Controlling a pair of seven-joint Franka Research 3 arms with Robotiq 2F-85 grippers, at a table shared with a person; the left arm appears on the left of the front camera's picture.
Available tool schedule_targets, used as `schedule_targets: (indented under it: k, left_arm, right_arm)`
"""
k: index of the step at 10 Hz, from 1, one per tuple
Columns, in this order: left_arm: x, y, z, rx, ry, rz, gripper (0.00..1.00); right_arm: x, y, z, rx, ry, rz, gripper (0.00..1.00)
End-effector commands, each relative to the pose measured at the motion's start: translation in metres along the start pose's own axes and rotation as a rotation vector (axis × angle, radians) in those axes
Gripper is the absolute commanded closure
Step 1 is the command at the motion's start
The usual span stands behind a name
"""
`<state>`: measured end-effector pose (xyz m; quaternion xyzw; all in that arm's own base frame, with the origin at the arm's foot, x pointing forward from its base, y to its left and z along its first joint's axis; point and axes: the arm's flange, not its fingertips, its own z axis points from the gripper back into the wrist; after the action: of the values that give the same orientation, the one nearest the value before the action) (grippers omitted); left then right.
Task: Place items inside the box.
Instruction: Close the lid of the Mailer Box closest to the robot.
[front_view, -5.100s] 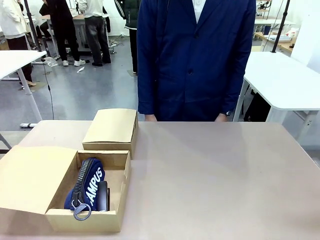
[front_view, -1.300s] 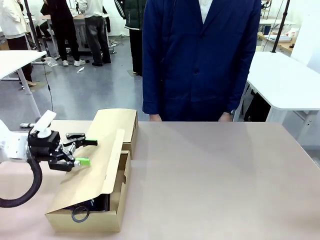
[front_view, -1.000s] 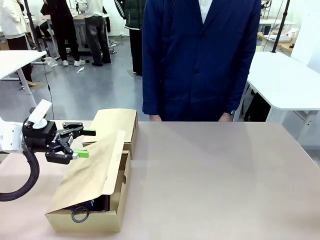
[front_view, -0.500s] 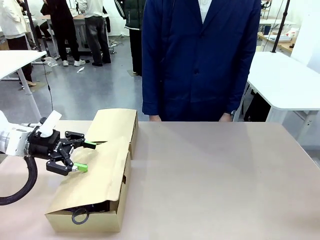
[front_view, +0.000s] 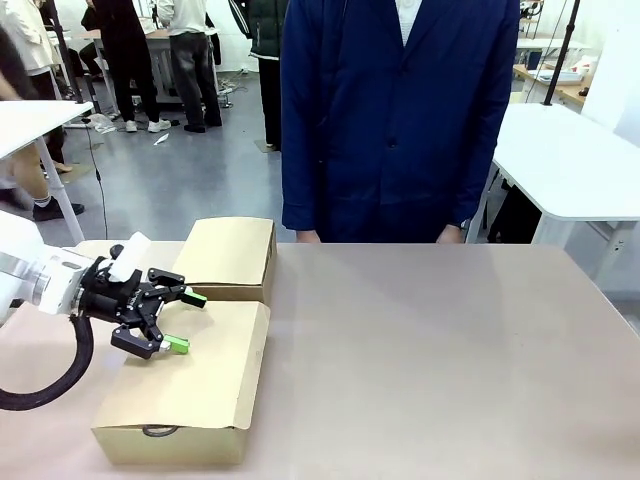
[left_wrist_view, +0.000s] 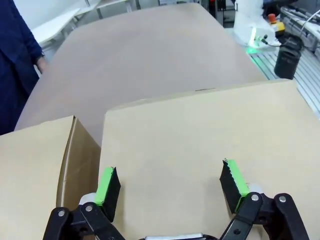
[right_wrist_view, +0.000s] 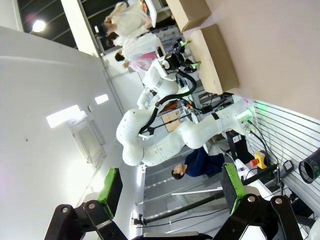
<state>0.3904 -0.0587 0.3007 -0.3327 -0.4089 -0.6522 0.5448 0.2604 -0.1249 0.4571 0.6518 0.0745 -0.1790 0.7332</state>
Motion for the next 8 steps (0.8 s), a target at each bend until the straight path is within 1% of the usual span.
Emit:
schedule_targets:
  k: [1, 2, 3, 4, 5, 6, 7, 8]
  left_arm:
    - [-0.031, -0.168, -0.033, 0.049, -0.002, -0.063, 0.0]
    - [-0.025, -0.165, -0.027, 0.054, -0.031, -0.036, 0.0]
    - [-0.014, -0.158, -0.016, 0.077, -0.093, 0.006, 0.0]
    - [-0.001, -0.152, 0.0, 0.085, -0.16, 0.084, 0.0]
    - [0.014, -0.146, 0.024, 0.092, -0.245, 0.204, 0.0]
    - [0.025, -0.141, 0.047, 0.116, -0.351, 0.308, 0.0]
    - [0.034, -0.136, 0.067, 0.17, -0.403, 0.422, 0.0]
    - [0.041, -0.13, 0.084, 0.277, -0.464, 0.593, 0.0]
  right_arm:
    - [-0.002, 0.003, 0.0, 0.004, -0.012, 0.0, 0.0]
    - [-0.002, 0.003, 0.0, 0.004, -0.012, 0.0, 0.0]
    - [-0.002, 0.003, 0.0, 0.004, -0.012, 0.0, 0.0]
    - [-0.002, 0.003, 0.0, 0.004, -0.012, 0.0, 0.0]
    - [-0.002, 0.003, 0.0, 0.004, -0.012, 0.0, 0.0]
    - [-0.002, 0.003, 0.0, 0.004, -0.012, 0.0, 0.0]
    - [-0.002, 0.003, 0.0, 0.004, -0.012, 0.0, 0.0]
    - [-0.002, 0.003, 0.0, 0.004, -0.012, 0.0, 0.0]
